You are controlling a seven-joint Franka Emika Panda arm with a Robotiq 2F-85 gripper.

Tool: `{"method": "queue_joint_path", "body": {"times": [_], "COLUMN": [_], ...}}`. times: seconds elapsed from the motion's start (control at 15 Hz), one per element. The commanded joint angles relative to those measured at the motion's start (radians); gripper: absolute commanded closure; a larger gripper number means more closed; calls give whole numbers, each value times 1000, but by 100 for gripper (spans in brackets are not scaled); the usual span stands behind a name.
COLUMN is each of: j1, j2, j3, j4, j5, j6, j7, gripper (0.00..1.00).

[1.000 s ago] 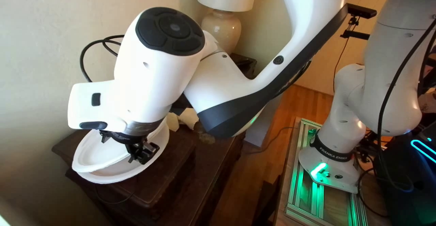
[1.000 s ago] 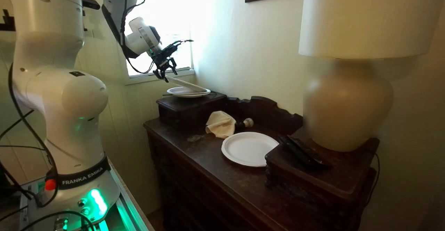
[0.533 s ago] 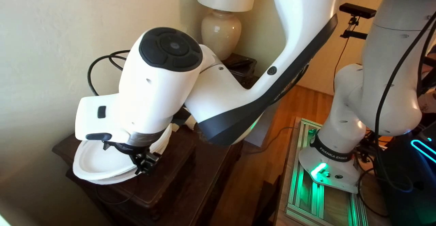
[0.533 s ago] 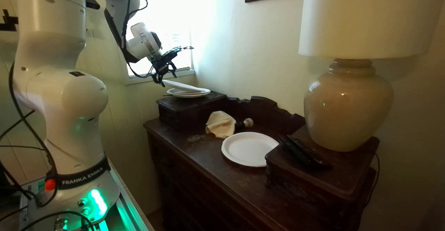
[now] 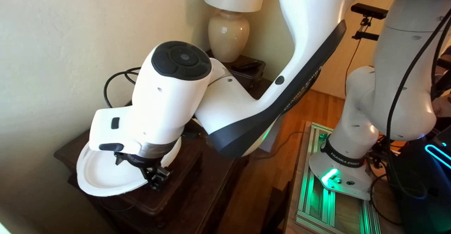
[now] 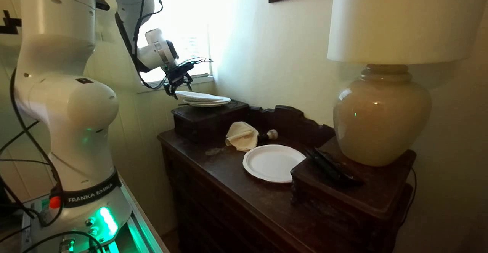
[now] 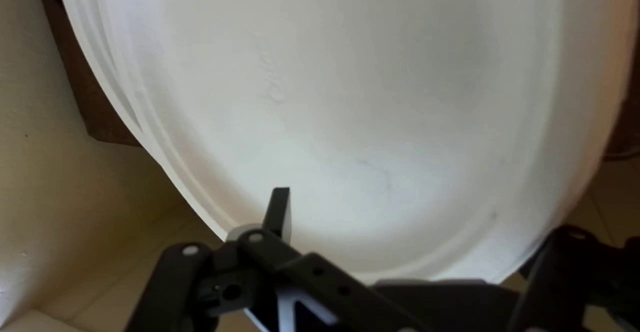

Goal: Move some of the plate on the right to the stack of plates on the left

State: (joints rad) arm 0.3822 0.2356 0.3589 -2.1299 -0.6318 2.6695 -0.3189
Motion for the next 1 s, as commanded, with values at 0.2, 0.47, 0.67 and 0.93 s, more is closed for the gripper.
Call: {"method": "queue_joint_path", "body": {"times": [0.2,0.47,0.67,0.93], "j1": [-4,-9,-16,-28], "j2": [-39,-66,-87,-106], "j3": [-10,-32,-49,-63], "j4": [-76,-112,-134,-151], "j5": [91,87,77,73], "j6": [11,12,14,17], "j7": [30,67,85,89], "gripper": [0,0,0,0]}}
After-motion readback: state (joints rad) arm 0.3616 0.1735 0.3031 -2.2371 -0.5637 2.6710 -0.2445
